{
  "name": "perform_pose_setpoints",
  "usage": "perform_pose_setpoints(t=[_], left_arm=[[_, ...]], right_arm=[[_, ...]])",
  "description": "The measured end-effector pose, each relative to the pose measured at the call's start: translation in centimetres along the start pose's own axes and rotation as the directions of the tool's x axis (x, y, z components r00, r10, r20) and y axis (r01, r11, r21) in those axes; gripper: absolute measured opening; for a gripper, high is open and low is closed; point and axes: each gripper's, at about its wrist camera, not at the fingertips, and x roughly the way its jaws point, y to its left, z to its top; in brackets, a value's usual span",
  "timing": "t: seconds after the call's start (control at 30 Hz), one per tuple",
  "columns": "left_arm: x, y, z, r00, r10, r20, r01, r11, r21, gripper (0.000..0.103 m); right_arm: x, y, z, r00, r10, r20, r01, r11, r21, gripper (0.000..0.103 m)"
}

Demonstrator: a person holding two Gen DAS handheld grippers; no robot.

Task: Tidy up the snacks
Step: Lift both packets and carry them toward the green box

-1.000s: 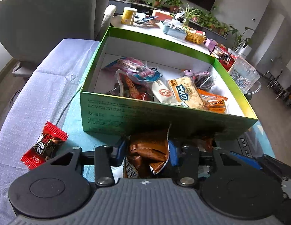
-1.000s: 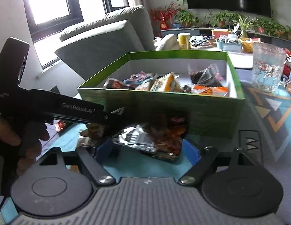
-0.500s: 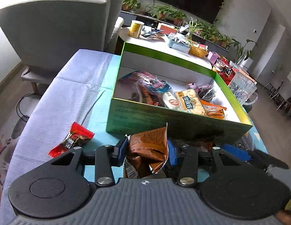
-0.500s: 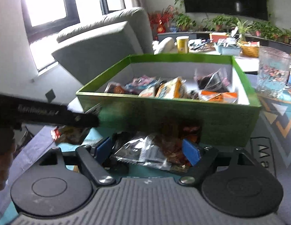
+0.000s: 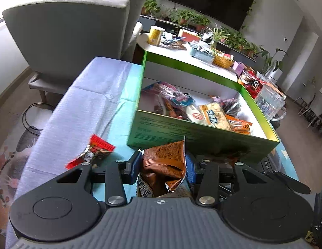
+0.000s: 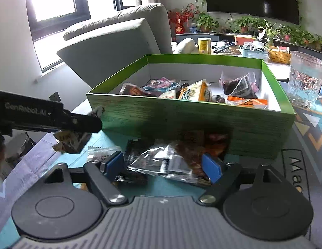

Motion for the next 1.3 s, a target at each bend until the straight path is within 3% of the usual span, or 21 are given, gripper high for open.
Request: perform_pose_setpoints(t=[0.37,0.67,0.93,1.3], left_arm=[[0.1,0.8,-0.3,1.000,0.006,-0.010,-0.007,1.000,-0.023,0.041],[-0.2,1.0,-0.3,1.000,0.013,-0.001,-0.013,0.999,-0.032,0.041],[-0.7,0.6,-0.4,1.000,0.007,0.011,-0.006,1.000,-0.029,0.041],[-2.2,-0.7,-0.1,0.999,-0.004,0.043,0.004,1.000,-0.003,0.041]], right_arm=[[1.0,0.7,-0.3,1.000,-0.005,-0.024,0.005,1.000,-0.004,0.038],[1.7,0.7,-0.3,0.997,-0.065,0.035,0.066,0.998,-0.020,0.038],[0.2,0.0,-0.5,0.999,-0.034,0.027,0.034,0.999,-0.020,0.037],[-4.0,-0.2,0.4,0.993,-0.004,0.119,0.007,1.000,-0.023,0.037]])
